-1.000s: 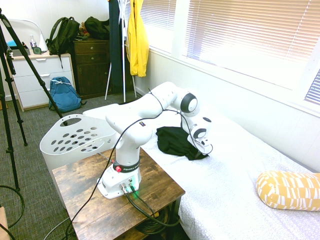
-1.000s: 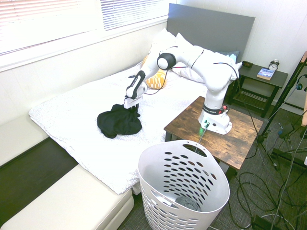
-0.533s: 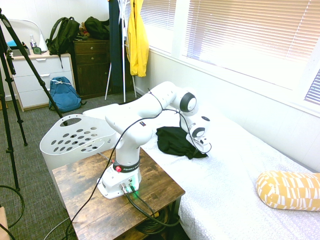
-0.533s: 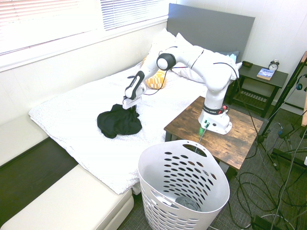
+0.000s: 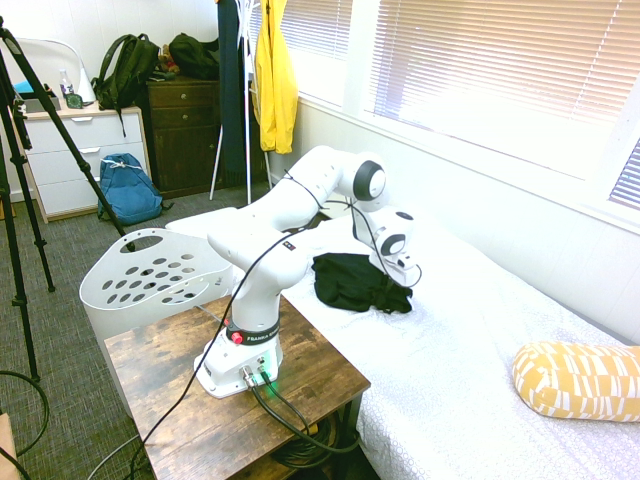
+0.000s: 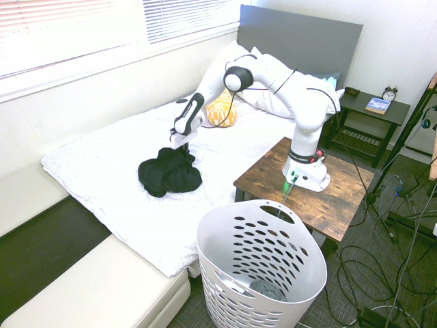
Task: Put my clothes in the laundry bag
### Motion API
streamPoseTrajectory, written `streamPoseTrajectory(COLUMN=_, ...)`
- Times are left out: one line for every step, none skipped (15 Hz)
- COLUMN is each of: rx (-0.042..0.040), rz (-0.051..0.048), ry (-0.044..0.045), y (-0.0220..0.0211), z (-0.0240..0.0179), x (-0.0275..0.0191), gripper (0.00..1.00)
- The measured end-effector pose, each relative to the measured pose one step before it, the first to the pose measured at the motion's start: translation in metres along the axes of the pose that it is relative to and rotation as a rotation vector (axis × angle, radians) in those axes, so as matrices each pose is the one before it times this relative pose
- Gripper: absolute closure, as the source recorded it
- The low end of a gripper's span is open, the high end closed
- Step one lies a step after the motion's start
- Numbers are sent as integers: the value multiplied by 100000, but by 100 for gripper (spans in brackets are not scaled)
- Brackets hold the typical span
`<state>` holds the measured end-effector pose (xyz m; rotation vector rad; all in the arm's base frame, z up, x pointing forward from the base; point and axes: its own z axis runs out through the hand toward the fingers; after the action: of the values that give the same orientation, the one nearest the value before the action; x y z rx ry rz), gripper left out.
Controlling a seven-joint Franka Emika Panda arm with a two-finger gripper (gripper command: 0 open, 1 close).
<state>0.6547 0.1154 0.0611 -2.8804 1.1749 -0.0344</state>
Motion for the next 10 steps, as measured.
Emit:
streamPoseTrajectory(rx=461, rz=-917, ry=1750, y=-519, z=-2644, x=-636, gripper=100)
streamPoseTrajectory(rx=675, rz=-712, ry=1060, y=-559, z=-2576, x=-827, gripper=100)
streamPoseTrajectory(rx=1073, rz=-896, ry=884, y=-679, z=-2736, x=-964, gripper=100)
streamPoseTrajectory(rx=621, rz=-1121, ry=930, y=-563, z=-2741, x=-1074, gripper=100)
streamPoseTrajectory(rx=152, rz=-1371, ry=1407, y=-532, z=-2636, x=-1080, gripper=100)
streamPoseTrajectory(rx=363, rz=-1203, ry=1467, y=-519, z=-2820, x=-1162, gripper=100)
streamPoseTrajectory(rx=435, rz=-1695, ry=1318, y=-490, z=-2930, x=-1012, gripper=100)
streamPoseTrajectory(rx=567, rz=-1748, ry=1103, y=-618, z=-3320, x=-982, gripper=100)
streamPoseTrajectory(rx=866, rz=-2053, ry=667, y=-584, z=-3533, x=-881, gripper=100)
streamPoseTrajectory(rx=550, rz=-2385, ry=1229, y=-503, z=-3839, x=-946, gripper=100)
